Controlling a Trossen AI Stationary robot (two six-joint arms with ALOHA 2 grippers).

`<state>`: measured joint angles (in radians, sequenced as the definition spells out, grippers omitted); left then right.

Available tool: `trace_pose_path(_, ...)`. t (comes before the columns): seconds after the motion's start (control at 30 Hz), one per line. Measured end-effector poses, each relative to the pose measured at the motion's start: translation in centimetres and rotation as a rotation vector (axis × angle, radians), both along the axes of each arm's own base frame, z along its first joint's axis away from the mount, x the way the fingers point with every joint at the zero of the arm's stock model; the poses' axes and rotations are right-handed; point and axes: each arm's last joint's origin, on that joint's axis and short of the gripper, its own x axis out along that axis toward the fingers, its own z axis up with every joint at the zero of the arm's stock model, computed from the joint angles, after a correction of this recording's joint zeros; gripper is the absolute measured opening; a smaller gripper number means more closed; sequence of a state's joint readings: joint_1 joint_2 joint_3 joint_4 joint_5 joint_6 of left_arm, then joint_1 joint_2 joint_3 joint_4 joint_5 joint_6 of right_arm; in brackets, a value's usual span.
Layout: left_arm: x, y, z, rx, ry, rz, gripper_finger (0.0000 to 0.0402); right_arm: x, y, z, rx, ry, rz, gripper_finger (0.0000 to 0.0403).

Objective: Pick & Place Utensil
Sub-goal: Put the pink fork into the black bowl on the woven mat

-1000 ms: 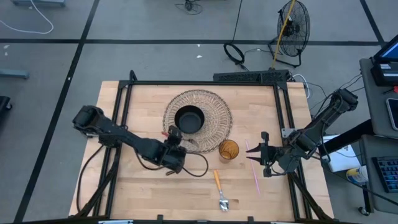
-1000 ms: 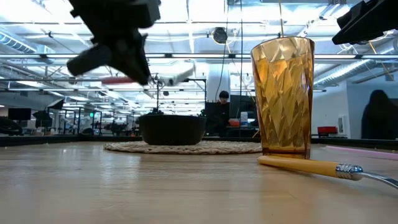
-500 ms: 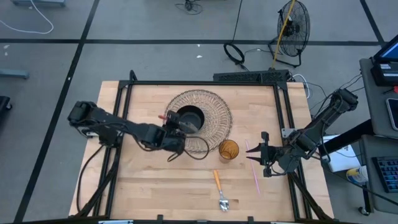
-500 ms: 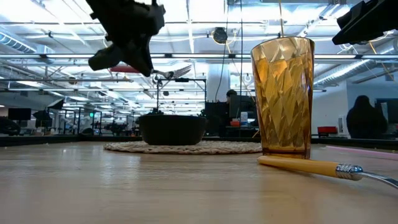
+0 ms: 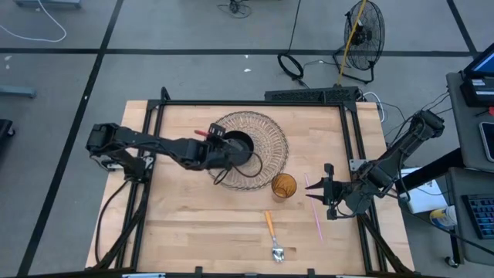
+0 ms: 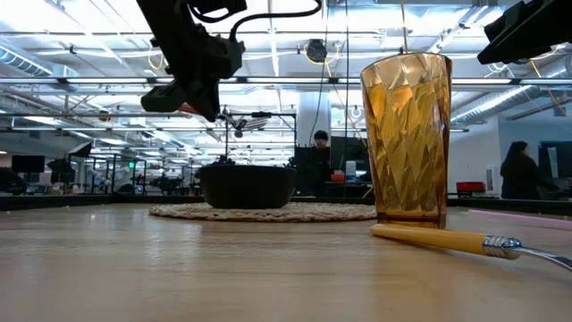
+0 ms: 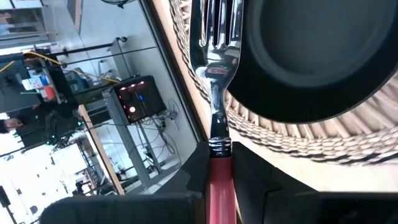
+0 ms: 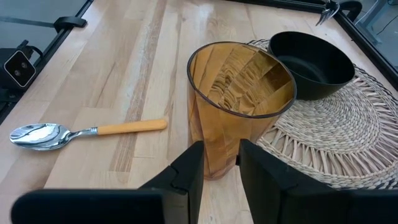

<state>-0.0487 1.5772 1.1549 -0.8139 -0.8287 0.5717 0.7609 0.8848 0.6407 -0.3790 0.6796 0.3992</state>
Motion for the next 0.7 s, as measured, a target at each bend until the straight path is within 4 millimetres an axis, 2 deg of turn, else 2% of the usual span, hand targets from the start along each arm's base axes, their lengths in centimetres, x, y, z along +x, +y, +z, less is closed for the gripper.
trace_pose_path(0.13,0.0,0.7,0.0,0.007,0.029,-0.003,0.0063,0.0,0.0,0.0,0.0,0.0,0.0,0.0089)
trace_pose_path(0.4,0.1,1.6,-0.4,-0.057,0.082,-0.036,0.0043,0.0,0.0,0.0,-0.001,0.0,0.0,0.0089)
trace_pose_path(0.57,0.1,2.2,-0.4,-0.068,0.087,-0.039,0.0063,0.0,0.0,0.0,0.0,0.0,0.0,0.0089)
trace_pose_path(0.7,0.1,2.6,-0.5,-0.085,0.102,-0.049,0.006,0.0,0.0,0.0,0.0,0.0,0.0,0.0089)
